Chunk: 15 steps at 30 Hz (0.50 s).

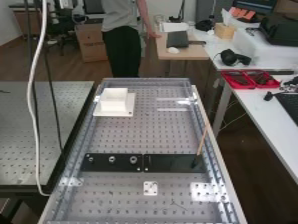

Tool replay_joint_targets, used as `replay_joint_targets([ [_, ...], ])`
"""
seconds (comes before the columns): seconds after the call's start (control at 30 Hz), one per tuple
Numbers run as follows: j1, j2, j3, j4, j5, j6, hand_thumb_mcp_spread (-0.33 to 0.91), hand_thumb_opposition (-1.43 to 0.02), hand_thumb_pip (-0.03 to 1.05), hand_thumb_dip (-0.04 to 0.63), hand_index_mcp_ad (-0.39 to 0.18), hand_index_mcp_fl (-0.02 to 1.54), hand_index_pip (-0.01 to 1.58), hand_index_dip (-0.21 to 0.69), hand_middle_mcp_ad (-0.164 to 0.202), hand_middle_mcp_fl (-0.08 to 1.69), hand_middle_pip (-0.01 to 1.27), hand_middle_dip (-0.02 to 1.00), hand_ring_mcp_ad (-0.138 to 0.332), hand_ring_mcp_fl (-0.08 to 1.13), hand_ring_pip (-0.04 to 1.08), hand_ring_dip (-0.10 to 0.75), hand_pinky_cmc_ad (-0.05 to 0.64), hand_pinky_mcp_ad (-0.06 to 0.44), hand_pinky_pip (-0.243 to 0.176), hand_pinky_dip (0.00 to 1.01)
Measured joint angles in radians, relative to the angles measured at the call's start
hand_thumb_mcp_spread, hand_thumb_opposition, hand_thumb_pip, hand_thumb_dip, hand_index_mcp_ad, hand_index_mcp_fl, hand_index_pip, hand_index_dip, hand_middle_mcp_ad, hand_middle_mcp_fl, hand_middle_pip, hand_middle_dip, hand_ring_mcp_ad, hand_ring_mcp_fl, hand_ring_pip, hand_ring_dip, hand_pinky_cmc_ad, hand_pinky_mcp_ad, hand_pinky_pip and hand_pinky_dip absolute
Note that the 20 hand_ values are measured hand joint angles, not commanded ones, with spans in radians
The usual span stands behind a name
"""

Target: Grab the pcb board and place it in the clear container

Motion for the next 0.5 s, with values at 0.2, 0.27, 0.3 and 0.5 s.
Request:
replay_joint_targets([
  [0.2, 0.000, -0.004, 0.004, -0.001, 0.000, 0.003, 0.11, -0.46, 0.09, 0.009, 0.070, 0.00, 0.04, 0.016, 0.075, 0.02, 0.09, 0.03, 0.141, 0.00, 0.06, -0.023, 0.129, 0.086, -0.028, 0.13],
  [0.27, 0.000, -0.005, 0.004, -0.001, -0.001, 0.003, 0.14, -0.52, 0.09, 0.009, 0.075, 0.01, 0.05, 0.016, 0.073, 0.02, 0.11, 0.03, 0.178, 0.00, 0.05, -0.037, 0.197, 0.133, -0.044, 0.17],
  [0.3, 0.000, -0.005, 0.004, -0.001, -0.001, 0.003, 0.13, -0.54, 0.09, 0.009, 0.077, 0.01, 0.06, 0.016, 0.089, 0.02, 0.11, 0.03, 0.195, 0.00, 0.06, -0.037, 0.215, 0.148, -0.047, 0.19],
  [0.5, 0.000, -0.006, 0.005, -0.002, -0.004, 0.005, 0.13, -0.60, 0.09, 0.009, 0.106, 0.03, 0.07, 0.016, 0.120, 0.03, 0.14, 0.03, 0.236, 0.02, 0.09, -0.047, 0.281, 0.201, -0.075, 0.24],
])
